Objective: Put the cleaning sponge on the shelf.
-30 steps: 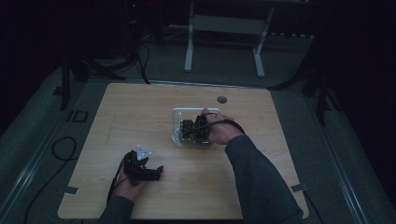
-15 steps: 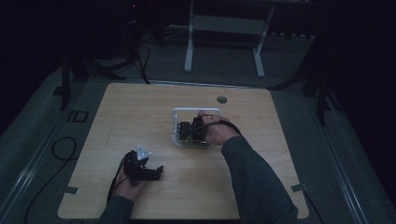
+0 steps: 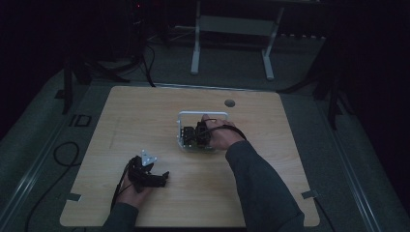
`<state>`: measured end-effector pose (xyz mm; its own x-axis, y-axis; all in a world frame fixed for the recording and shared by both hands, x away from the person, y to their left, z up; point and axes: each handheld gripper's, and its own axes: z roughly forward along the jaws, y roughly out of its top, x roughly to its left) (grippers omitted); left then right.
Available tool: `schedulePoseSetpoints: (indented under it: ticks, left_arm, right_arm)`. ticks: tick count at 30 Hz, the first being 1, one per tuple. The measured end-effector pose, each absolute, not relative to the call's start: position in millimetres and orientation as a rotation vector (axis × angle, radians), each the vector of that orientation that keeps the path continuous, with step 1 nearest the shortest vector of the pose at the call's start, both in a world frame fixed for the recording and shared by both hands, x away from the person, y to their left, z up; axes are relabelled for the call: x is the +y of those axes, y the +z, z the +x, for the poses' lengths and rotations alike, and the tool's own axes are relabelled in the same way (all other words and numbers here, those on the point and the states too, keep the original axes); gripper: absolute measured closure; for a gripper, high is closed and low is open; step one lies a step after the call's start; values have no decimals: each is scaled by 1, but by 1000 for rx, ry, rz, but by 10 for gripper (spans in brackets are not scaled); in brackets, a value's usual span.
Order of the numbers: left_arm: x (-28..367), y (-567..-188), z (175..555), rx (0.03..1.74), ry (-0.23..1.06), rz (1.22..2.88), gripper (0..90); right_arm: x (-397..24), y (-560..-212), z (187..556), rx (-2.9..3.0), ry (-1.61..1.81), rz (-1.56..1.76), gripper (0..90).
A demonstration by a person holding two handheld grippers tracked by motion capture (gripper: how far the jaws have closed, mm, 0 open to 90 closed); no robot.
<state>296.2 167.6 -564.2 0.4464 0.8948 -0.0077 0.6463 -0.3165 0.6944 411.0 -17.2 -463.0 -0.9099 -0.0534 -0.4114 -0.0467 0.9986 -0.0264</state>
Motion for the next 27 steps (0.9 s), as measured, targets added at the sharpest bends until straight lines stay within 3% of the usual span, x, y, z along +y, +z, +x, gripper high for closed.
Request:
schedulePoseSetpoints:
  ticks: [23,27]
  left_arm:
    - [168,-564,296,1285,510,2070,25]
    - [168,-564,296,1285,511,2070,25]
  right_arm:
    - [-19,-470,418,2621,-48,-32,720]
    - [-20,-469,418,2615,-30,-20,673]
